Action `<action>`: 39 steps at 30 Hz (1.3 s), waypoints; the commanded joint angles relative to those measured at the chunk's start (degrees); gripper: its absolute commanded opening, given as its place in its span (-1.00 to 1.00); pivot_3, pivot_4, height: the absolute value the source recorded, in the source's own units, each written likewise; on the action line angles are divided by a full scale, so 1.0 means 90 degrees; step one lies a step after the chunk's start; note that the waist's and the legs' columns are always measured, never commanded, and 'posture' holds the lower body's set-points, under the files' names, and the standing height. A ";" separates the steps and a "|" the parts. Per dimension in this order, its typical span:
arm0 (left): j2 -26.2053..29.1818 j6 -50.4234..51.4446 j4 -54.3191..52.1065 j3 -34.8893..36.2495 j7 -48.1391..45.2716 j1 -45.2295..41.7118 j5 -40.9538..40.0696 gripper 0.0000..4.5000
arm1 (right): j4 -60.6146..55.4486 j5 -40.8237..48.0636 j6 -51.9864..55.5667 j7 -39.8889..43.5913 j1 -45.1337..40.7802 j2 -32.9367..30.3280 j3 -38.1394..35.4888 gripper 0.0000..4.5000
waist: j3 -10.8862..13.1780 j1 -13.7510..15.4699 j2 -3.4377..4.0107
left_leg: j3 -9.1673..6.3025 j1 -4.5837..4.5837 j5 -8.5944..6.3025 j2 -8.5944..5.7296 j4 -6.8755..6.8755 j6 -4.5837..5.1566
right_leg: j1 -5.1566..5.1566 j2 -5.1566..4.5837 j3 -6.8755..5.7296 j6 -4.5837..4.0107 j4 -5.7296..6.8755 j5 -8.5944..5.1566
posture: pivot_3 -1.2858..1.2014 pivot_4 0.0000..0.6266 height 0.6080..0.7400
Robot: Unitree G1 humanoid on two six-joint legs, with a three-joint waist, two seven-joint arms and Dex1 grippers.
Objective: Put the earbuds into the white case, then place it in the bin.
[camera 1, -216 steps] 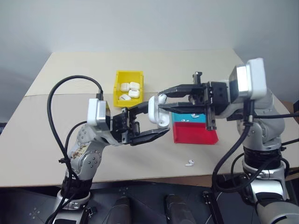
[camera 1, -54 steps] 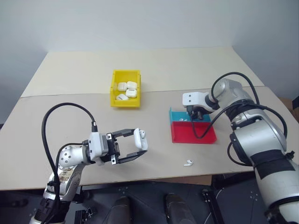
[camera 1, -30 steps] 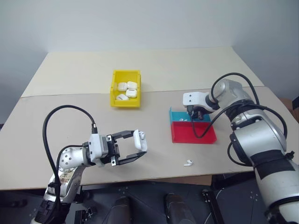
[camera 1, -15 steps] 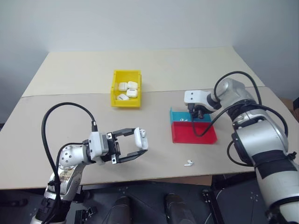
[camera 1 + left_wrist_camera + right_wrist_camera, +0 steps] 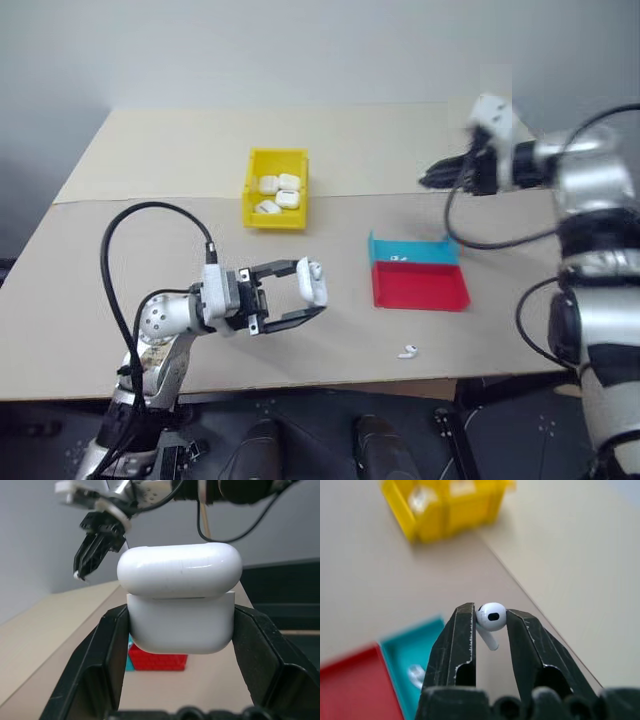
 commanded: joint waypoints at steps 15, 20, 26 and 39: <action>-0.0816 0.1356 -0.0584 -0.0242 0.0074 -0.1096 -0.1383 0.24 | -0.6679 0.7149 0.4040 -0.3044 0.2009 0.1601 -0.3247 -0.48 | -0.0001 -0.0121 0.0000 | -0.0017 0.0067 0.0014 0.0004 0.0023 0.0021 | 0.0088 0.0013 -0.0003 0.0048 -0.0006 -0.0024 | 0.03 -0.52 1.00; -0.0856 0.1329 -0.0557 -0.0243 0.0023 -0.1161 -0.1241 0.24 | -0.6249 0.7857 0.3955 -0.4122 0.1972 0.1279 -0.2452 -0.48 | -0.0001 -0.0204 -0.0001 | -0.0015 0.0056 0.0016 0.0002 0.0046 0.0025 | 0.0087 0.0012 0.0004 0.0030 -0.0008 -0.0027 | 0.03 -0.52 1.00; -0.0870 0.1282 -0.0584 -0.0243 0.0036 -0.1099 -0.1150 0.24 | -0.6138 0.8652 0.3492 -0.4864 0.2233 0.0831 -0.2032 -0.48 | -0.0001 -0.0185 -0.0001 | -0.0017 0.0046 0.0016 0.0002 0.0045 0.0025 | 0.0084 0.0012 0.0003 0.0025 -0.0014 -0.0030 | 0.03 -0.52 1.00; -0.0930 0.1126 -0.0568 -0.0214 0.0082 -0.0990 -0.1020 0.24 | -0.6289 0.9188 0.2664 -0.5188 0.2981 0.0100 -0.1280 -0.48 | -0.0001 -0.0188 -0.0002 | -0.0018 0.0024 0.0016 0.0002 0.0046 0.0026 | 0.0073 0.0010 0.0002 0.0033 -0.0032 -0.0028 | 0.03 -0.52 1.00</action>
